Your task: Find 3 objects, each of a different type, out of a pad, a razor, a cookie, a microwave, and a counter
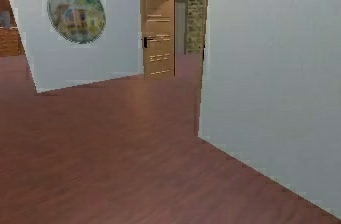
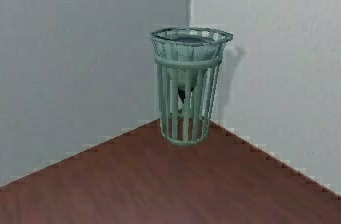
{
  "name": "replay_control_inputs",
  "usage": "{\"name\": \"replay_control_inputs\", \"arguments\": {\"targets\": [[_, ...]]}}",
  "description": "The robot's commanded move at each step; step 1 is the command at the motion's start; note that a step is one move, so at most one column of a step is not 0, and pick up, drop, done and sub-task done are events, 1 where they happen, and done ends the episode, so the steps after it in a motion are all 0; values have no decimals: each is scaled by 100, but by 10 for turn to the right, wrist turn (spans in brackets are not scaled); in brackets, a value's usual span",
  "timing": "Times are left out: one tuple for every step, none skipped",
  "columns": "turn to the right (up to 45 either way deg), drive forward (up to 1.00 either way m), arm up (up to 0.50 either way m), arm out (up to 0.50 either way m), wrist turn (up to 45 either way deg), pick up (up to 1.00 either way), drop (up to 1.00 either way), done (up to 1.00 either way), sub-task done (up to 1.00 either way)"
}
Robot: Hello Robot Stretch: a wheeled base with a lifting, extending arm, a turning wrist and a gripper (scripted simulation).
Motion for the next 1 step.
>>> {"name": "replay_control_inputs", "arguments": {"targets": [[-60, 0, 0, 0, 0, 0, 0, 0, 0]]}}
